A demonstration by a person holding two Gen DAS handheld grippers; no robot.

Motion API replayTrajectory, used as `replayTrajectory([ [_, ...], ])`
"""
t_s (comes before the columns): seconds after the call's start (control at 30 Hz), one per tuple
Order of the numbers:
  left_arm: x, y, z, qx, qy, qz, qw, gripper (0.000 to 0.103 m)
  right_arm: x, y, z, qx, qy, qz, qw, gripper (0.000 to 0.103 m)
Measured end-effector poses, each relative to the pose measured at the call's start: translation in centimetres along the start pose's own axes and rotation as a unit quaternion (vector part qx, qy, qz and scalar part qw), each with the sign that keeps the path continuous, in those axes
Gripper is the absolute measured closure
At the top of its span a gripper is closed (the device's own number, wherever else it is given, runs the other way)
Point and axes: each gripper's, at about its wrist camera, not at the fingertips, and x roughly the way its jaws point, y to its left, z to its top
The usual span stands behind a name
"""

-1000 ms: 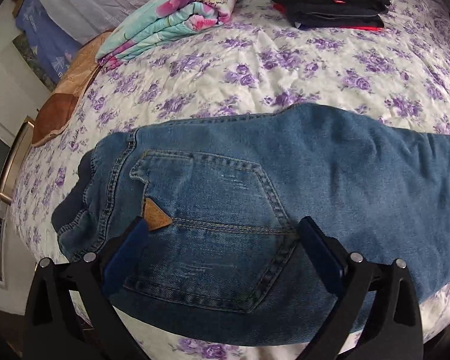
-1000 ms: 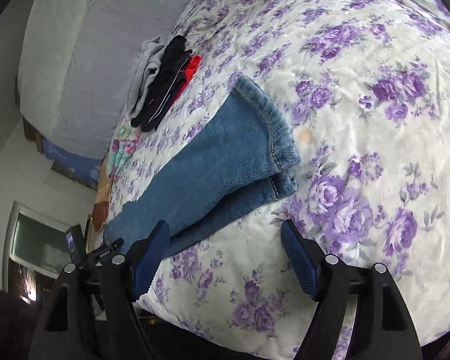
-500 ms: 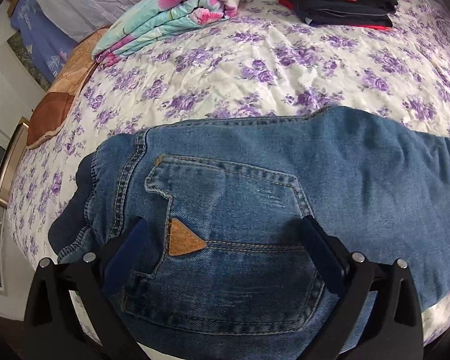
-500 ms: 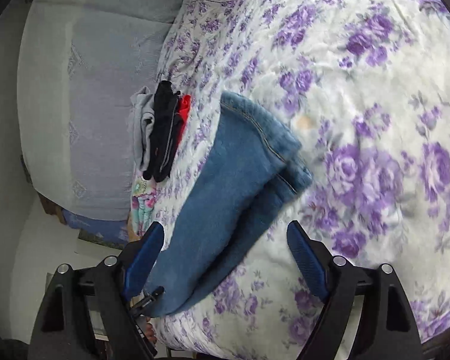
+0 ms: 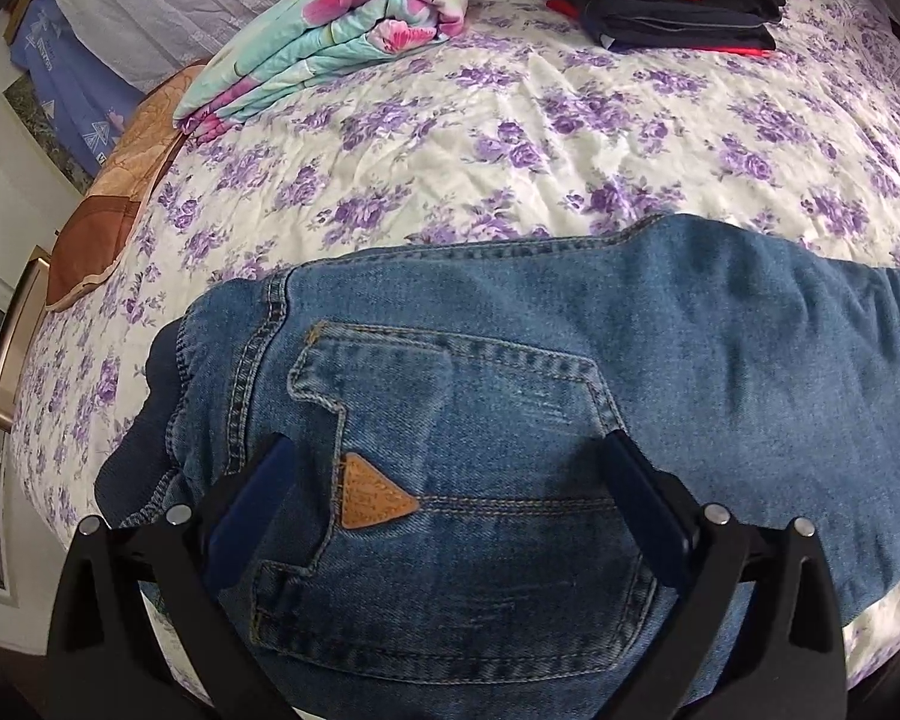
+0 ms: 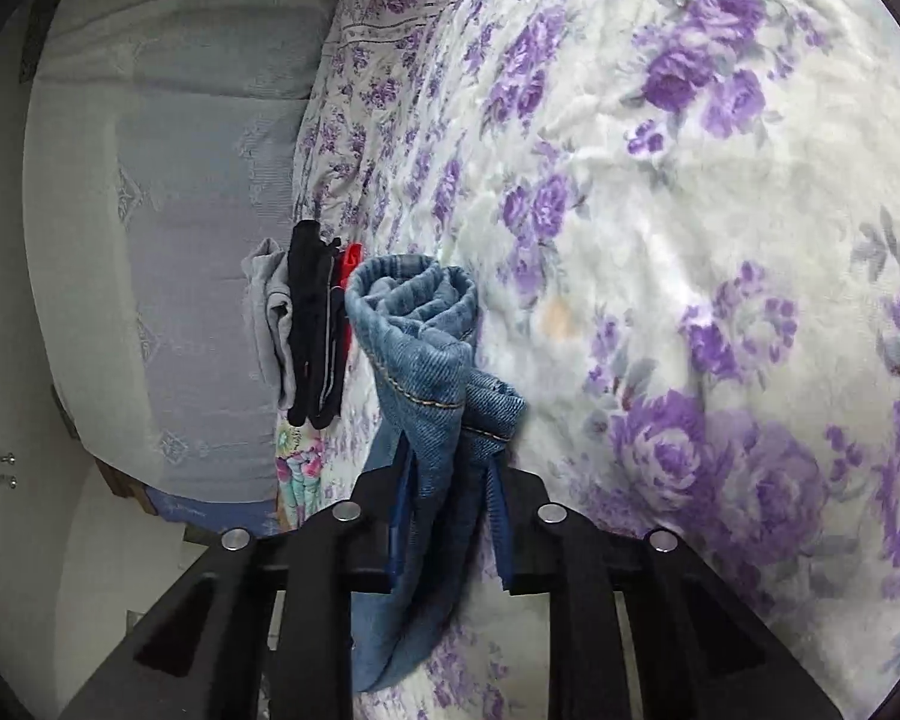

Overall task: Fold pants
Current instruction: 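Lay the cuffs onto the waistband end and open the right gripper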

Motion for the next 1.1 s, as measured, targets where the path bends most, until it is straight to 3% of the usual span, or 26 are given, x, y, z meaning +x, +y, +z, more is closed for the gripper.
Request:
replayTrajectory([
  [0.13, -0.5, 0.3, 0.3, -0.010, 0.004, -0.012, 0.9999, 0.004, 0.5, 1.3, -0.2, -0.013, -0.005, 0.021, 1.000, 0.046],
  [0.2, -1.0, 0.2, 0.4, -0.013, 0.004, -0.018, 0.9997, 0.004, 1.2, 2.0, -0.1, -0.027, 0.005, 0.000, 1.000, 0.055],
  [0.23, -1.3, 0.2, 0.5, -0.012, 0.001, -0.016, 0.9998, 0.004, 1.5, 2.1, 0.1, -0.028, 0.016, -0.005, 0.999, 0.077],
  [0.27, -1.7, 0.1, 0.6, -0.009, -0.002, -0.011, 0.9999, 0.004, 1.3, 2.1, 0.3, -0.027, 0.019, 0.003, 0.999, 0.079],
  [0.4, -3.0, 0.3, 0.9, 0.000, -0.013, 0.001, 0.9999, 0.004, -0.6, 3.2, -0.2, -0.054, 0.022, 0.008, 0.998, 0.080],
  [0.57, -2.0, 0.2, 0.4, 0.008, -0.003, 0.003, 1.0000, 0.004, 0.0, 0.0, -1.1, -0.011, 0.007, -0.014, 1.000, 0.084],
  [0.63, -1.4, 0.2, 0.2, 0.017, 0.005, 0.014, 0.9997, 0.004, -0.3, 0.7, -1.2, -0.008, 0.002, -0.016, 1.000, 0.083],
  [0.77, -2.2, 1.3, 0.0, 0.006, -0.006, -0.002, 1.0000, 0.004, -1.2, 2.8, -1.6, -0.030, -0.011, 0.003, 1.000, 0.083],
  [0.8, -2.3, 1.6, 0.0, 0.002, -0.008, -0.005, 1.0000, 0.004, -1.2, 2.9, -1.6, -0.033, -0.012, -0.007, 0.999, 0.083],
  [0.9, -2.6, 2.8, -0.1, -0.010, -0.009, -0.010, 0.9999, 0.004, -0.6, 2.5, -1.7, -0.050, -0.004, -0.089, 0.995, 0.083],
  [1.0, -3.3, 4.3, -0.5, -0.016, -0.018, -0.011, 0.9997, 0.004, -1.2, 3.3, -2.1, -0.042, -0.021, -0.085, 0.995, 0.083],
  [1.1, -4.3, 7.0, -0.9, -0.034, -0.033, -0.014, 0.9988, 0.004, -1.5, 7.2, -2.7, -0.102, -0.038, -0.099, 0.989, 0.083],
])
